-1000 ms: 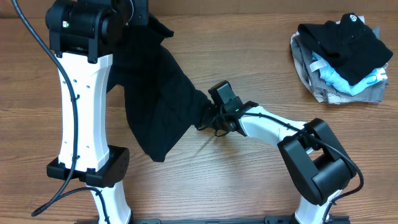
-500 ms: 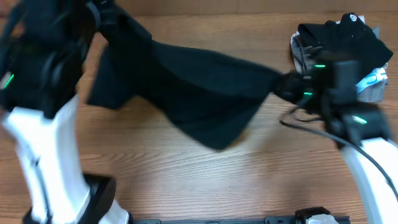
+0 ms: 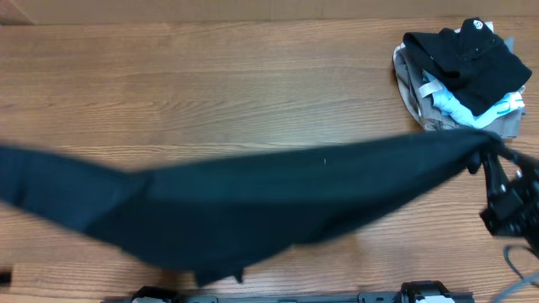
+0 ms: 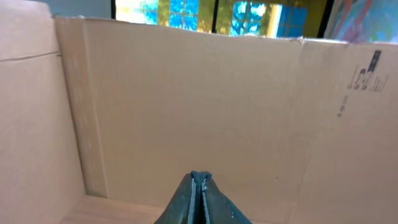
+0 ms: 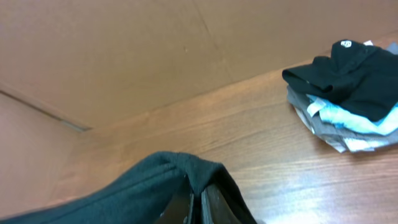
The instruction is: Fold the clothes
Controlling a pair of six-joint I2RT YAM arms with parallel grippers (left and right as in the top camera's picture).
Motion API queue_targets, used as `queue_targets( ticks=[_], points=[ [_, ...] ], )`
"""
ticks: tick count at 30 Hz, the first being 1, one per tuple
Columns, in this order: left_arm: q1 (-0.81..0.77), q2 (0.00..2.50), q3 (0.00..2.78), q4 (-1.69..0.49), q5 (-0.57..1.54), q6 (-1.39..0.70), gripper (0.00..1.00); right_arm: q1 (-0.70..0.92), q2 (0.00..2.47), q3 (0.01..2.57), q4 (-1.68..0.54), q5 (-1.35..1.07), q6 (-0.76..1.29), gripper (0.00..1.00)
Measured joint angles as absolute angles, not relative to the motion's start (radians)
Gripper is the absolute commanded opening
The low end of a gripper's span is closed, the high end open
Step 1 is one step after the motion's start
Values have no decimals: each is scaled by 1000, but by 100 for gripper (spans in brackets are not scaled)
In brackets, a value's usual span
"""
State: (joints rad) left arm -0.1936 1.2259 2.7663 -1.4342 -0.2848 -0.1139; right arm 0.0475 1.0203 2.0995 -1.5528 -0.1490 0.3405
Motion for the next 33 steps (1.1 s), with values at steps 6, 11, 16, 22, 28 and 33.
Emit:
queue_targets(
  ticks=[6, 11, 16, 22, 28, 33],
  points=[
    [-194, 1202, 2740, -1489, -306, -125, 4, 47, 1020, 2057, -1557, -135, 339, 4],
    [-194, 1278, 2639, -1498, -327, -126, 4, 47, 1066, 1928, -1493, -123, 337, 4],
    [-194, 1419, 2525, -1504, -333, -126, 4, 47, 1203, 1746, -1383, -123, 332, 4],
    [-194, 1621, 2436, -1488, -350, -126, 4, 47, 1431, 1616, -1215, -130, 316, 4],
    [-194, 1847, 2413, -1344, -360, -129, 4, 47, 1671, 1608, -986, -153, 301, 4],
    [-186, 2043, 2408, -1171, -371, -130, 4, 47, 1851, 1604, -776, -157, 294, 4]
  ],
)
